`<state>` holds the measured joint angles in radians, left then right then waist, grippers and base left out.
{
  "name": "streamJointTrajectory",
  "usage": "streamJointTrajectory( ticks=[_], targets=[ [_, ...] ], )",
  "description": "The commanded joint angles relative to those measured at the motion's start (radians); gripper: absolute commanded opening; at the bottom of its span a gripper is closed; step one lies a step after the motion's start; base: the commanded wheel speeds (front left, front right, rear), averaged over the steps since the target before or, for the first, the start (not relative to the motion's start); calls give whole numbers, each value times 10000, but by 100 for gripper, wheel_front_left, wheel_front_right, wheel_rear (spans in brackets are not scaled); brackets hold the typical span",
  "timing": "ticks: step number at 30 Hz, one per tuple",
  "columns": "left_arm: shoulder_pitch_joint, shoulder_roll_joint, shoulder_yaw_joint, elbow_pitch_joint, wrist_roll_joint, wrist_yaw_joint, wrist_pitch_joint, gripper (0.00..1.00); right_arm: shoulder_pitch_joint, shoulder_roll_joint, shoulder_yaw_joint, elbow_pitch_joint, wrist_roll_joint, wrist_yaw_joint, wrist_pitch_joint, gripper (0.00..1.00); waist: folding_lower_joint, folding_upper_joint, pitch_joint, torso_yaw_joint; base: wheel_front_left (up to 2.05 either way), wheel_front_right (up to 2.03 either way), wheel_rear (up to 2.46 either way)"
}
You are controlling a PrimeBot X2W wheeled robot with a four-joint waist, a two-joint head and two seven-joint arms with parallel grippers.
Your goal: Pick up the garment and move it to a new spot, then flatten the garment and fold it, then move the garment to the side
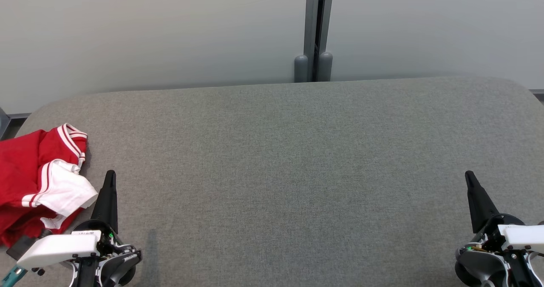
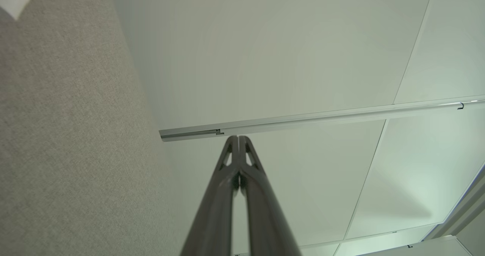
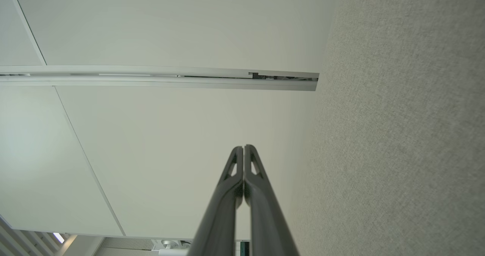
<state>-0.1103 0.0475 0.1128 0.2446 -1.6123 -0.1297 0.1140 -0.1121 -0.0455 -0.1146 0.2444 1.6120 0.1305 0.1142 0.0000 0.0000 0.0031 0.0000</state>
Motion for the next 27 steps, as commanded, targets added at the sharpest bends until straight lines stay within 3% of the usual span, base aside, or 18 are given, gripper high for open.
streamJointTrajectory(
  ticks=[1,27],
  targets=[
    [40,55,35,-28,-14,-36,32,0,89,-92,-4,-30,23,4,30,0,0,0,0,0,0,0,0],
    [40,55,35,-28,-14,-36,32,0,90,-92,-4,-30,23,4,30,0,0,0,0,0,0,0,0]
  ],
)
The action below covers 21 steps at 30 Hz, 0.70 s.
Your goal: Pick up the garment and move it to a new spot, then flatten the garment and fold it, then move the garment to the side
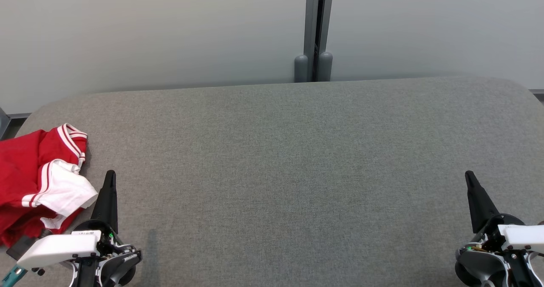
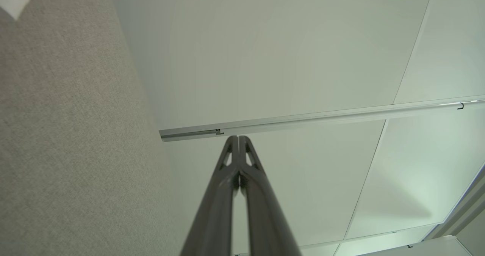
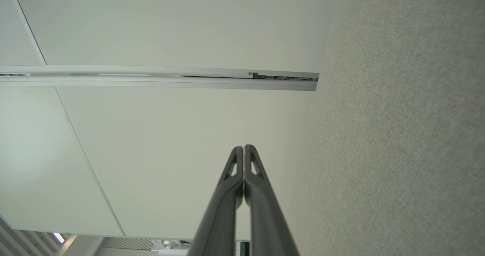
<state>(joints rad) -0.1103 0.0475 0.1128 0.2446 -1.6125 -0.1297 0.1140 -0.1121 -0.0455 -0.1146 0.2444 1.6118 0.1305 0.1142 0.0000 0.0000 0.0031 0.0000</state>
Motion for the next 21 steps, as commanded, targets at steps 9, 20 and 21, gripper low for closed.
streamJointTrajectory(
  ticks=[9,20,21],
  targets=[
    [41,55,35,-28,-12,-36,32,0,90,-92,-6,-30,25,4,29,0,0,0,0,0,0,0,0],
    [41,55,35,-28,-12,-36,32,0,90,-92,-6,-30,27,4,28,0,0,0,0,0,0,0,0],
    [41,55,35,-28,-12,-36,32,0,90,-92,-4,-30,25,4,30,0,0,0,0,0,0,0,0]
  ],
)
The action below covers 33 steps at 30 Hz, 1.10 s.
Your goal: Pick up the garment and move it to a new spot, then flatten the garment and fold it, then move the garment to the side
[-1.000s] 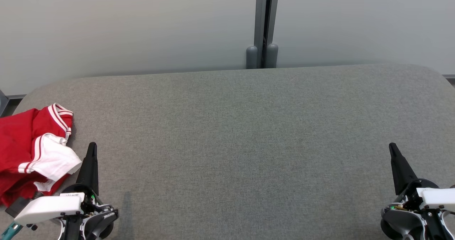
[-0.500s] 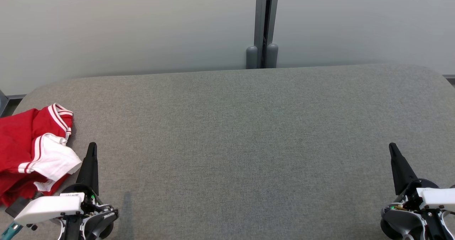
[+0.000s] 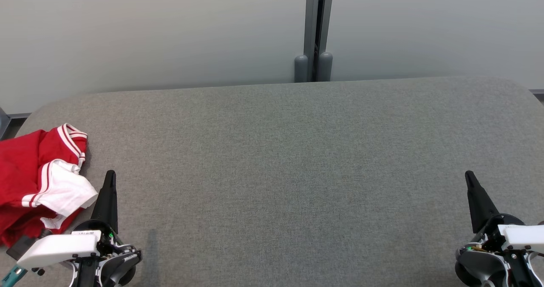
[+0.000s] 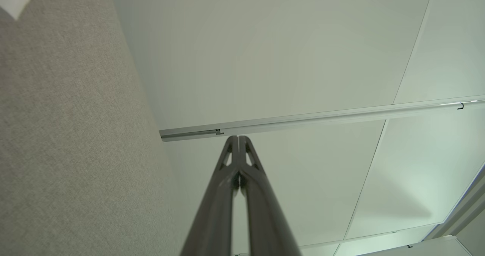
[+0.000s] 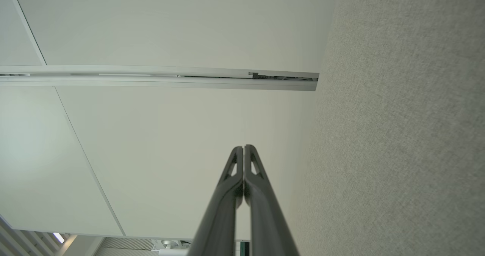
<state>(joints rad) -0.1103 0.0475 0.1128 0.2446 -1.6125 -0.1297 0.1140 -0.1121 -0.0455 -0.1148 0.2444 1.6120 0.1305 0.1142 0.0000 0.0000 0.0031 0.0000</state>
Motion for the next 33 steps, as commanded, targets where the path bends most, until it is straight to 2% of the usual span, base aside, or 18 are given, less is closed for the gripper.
streamJointTrajectory(
  ticks=[1,33],
  targets=[
    [41,55,35,-28,-13,-36,32,0,90,-92,-5,-30,23,4,28,0,0,0,0,0,0,0,0],
    [41,55,34,-28,-13,-36,32,0,90,-93,-5,-30,23,4,28,0,0,0,0,0,0,0,0]
  ],
)
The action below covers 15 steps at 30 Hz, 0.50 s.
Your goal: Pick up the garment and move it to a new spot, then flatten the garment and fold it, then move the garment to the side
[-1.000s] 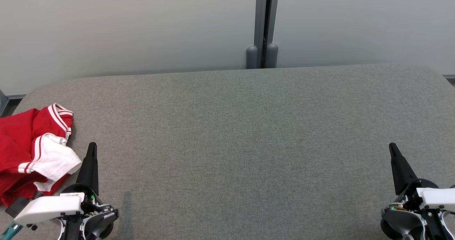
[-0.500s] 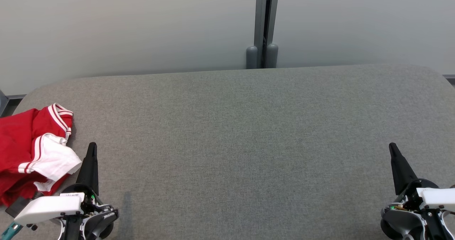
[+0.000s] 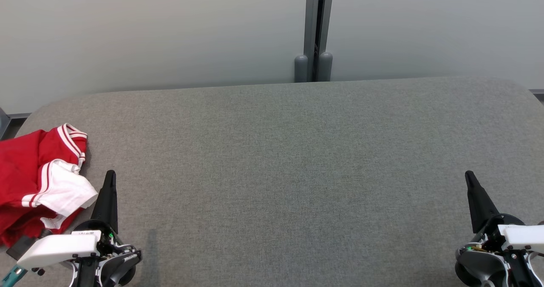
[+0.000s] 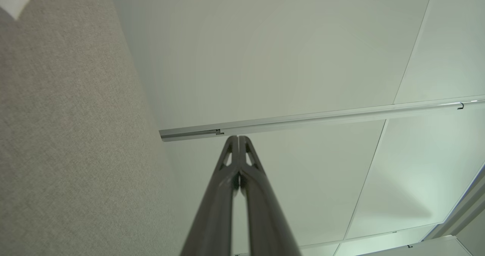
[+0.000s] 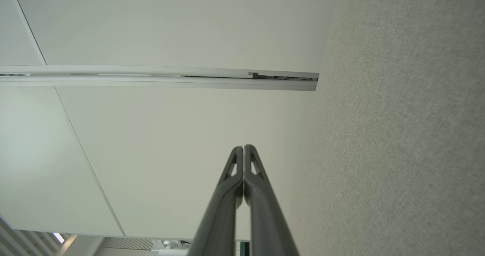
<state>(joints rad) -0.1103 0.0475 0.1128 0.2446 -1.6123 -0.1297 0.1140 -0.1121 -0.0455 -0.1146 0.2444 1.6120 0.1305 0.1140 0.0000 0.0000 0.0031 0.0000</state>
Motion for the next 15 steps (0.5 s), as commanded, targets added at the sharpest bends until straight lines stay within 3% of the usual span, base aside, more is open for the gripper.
streamJointTrajectory(
  ticks=[1,15],
  targets=[
    [41,55,34,-28,-15,-36,32,0,90,-93,-4,-30,23,4,32,0,0,0,0,0,0,0,0],
    [41,55,34,-29,-13,-36,32,0,90,-93,-7,-30,23,4,30,0,0,0,0,0,0,0,0]
  ],
)
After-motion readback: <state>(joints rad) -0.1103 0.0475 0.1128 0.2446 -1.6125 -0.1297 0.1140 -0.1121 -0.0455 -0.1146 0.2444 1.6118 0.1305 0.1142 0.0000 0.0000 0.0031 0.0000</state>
